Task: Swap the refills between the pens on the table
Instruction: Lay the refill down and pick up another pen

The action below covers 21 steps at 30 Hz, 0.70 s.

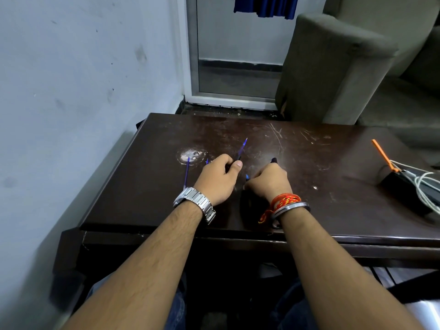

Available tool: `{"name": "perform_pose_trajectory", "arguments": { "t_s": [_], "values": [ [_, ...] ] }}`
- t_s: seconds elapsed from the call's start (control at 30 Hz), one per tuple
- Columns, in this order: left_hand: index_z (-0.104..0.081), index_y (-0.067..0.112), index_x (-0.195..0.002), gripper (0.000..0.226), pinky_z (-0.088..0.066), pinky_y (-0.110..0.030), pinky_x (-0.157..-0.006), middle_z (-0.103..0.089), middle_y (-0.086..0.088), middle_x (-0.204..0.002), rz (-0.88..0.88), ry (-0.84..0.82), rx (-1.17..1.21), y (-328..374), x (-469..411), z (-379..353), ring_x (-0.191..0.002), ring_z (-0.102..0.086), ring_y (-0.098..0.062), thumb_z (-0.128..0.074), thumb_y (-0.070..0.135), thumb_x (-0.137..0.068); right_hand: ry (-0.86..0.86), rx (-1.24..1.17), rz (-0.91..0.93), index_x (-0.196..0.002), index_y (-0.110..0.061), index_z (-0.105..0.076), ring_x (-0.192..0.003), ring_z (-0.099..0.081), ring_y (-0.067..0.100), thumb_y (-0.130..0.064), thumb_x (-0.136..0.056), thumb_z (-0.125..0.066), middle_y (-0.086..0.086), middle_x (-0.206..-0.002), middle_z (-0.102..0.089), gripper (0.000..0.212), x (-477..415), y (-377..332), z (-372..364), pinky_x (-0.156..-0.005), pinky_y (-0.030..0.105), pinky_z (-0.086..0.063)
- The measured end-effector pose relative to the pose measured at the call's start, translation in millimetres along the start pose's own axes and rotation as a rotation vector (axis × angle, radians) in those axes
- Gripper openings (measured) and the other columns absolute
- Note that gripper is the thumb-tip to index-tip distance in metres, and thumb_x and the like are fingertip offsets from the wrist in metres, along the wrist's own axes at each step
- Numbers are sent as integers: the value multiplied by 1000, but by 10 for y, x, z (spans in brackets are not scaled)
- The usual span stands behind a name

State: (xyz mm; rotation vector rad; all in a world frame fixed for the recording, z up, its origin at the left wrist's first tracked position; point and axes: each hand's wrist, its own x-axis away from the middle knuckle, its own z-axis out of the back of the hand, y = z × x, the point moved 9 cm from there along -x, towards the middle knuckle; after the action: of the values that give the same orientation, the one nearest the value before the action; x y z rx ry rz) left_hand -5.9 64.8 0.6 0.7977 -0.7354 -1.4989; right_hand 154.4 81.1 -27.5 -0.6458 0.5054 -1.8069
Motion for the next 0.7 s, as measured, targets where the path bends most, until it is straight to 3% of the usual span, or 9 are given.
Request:
{"name": "perform_pose_trajectory", "arguments": {
  "t_s": [0.1, 0.23, 0.4, 0.5, 0.6, 0.7],
  "values": [
    [-58, 13, -89, 31, -53, -36, -67, -71, -7, -83, 8, -22, -28, -33, -18, -44, -71, -70, -24, -48, 41, -97, -9, 36, -4, -92, -3, -69, -75, -65, 26, -23, -78, -76, 12, -89, -60, 25, 22, -12, -43, -71, 33, -57],
    [-57, 14, -89, 27, -59, -33, -62, -72, -10, -93, 25, -66, 31, -88, -20, -118, -61, -71, -13, -51, 39, -96, -10, 51, 6, -89, -1, -67, -76, -67, 29, -20, -80, -73, 9, -77, -54, 22, 42, -37, -38, -70, 33, -57],
    [-55, 14, -85, 25, -62, -38, -70, -67, -6, -78, 40, -90, 87, -77, -7, -159, -68, -74, -18, -53, 36, -97, -14, 42, 3, -87, 0, -65, -77, -67, 29, -20, -81, -70, 11, -79, -58, 21, 72, -50, -27, -73, 35, -59],
    [-53, 19, -80, 25, -60, -43, -74, -64, -5, -74, 44, -102, 74, -94, -13, -172, -70, -73, -23, -53, 39, -96, 19, -9, 26, -84, 0, -66, -68, -63, 23, -21, -81, -68, 10, -77, -60, 21, 93, -77, 43, -61, 29, -54],
    [-53, 20, -78, 28, -57, -38, -68, -63, -7, -72, 13, -79, -2, -74, -29, -149, -65, -66, -23, -52, 41, -96, 85, -184, 101, -81, -9, -73, -69, -62, 16, -17, -81, -62, 4, -78, -69, 14, 129, -178, 146, -59, 23, -46],
    [-54, 21, -80, 26, -52, -38, -63, -64, -4, -71, -11, -79, -34, -32, -26, -143, -62, -61, -18, -50, 39, -97, 44, -583, 67, -75, -17, -72, -59, -58, 12, -12, -83, -52, 1, -75, -70, 22, 156, -224, 148, -55, 27, -45]
  ]
}}
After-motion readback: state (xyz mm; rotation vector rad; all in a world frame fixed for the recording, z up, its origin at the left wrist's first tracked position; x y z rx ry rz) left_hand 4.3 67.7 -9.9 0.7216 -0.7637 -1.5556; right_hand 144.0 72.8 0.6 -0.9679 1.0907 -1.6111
